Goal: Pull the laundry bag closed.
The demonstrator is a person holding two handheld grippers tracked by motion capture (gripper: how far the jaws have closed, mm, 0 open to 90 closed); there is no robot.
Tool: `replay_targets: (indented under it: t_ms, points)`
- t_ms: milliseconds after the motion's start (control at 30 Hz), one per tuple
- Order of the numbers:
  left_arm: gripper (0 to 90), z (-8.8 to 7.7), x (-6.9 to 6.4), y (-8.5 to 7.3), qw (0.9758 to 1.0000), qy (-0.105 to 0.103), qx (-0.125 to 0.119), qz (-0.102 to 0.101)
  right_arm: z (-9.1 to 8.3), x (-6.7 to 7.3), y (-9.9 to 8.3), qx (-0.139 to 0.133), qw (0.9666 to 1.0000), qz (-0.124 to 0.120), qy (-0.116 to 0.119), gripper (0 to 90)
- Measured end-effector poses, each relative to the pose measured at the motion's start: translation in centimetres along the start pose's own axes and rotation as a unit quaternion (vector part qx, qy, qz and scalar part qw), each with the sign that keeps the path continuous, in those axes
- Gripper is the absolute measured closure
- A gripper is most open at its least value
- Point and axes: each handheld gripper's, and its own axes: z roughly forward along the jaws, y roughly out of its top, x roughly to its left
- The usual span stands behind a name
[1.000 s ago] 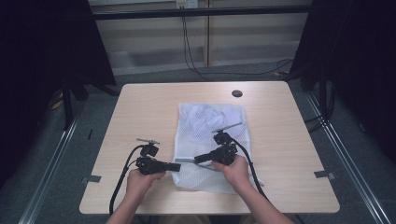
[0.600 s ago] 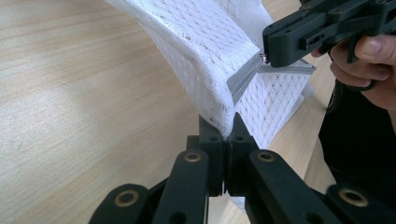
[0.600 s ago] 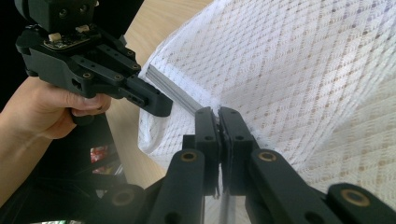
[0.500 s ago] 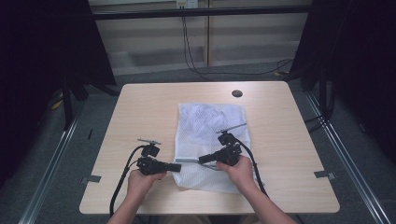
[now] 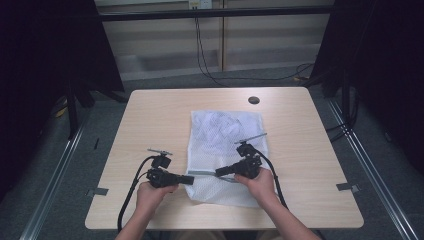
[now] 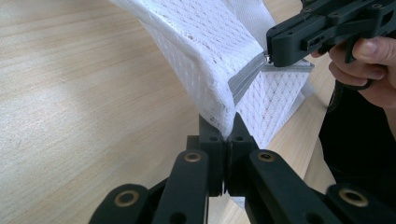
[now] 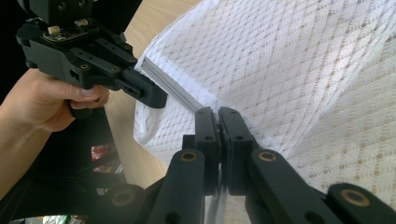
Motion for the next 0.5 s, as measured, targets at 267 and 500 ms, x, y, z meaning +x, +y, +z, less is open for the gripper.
replay_targets:
  t_ms: [267, 500]
  points:
    - [89.0, 0.02, 0.0, -0.03, 1.0, 0.0, 0.001, 0.0, -0.51, -0.35, -0.27, 0.001, 1.0, -0.003, 0.0, 86.9]
    - [89.0, 0.06, -0.02, -0.02, 1.0, -0.003, 0.001, -0.002, -0.77, -0.74, -0.4, -0.002, 1.0, 0.003, 0.003, 86.8]
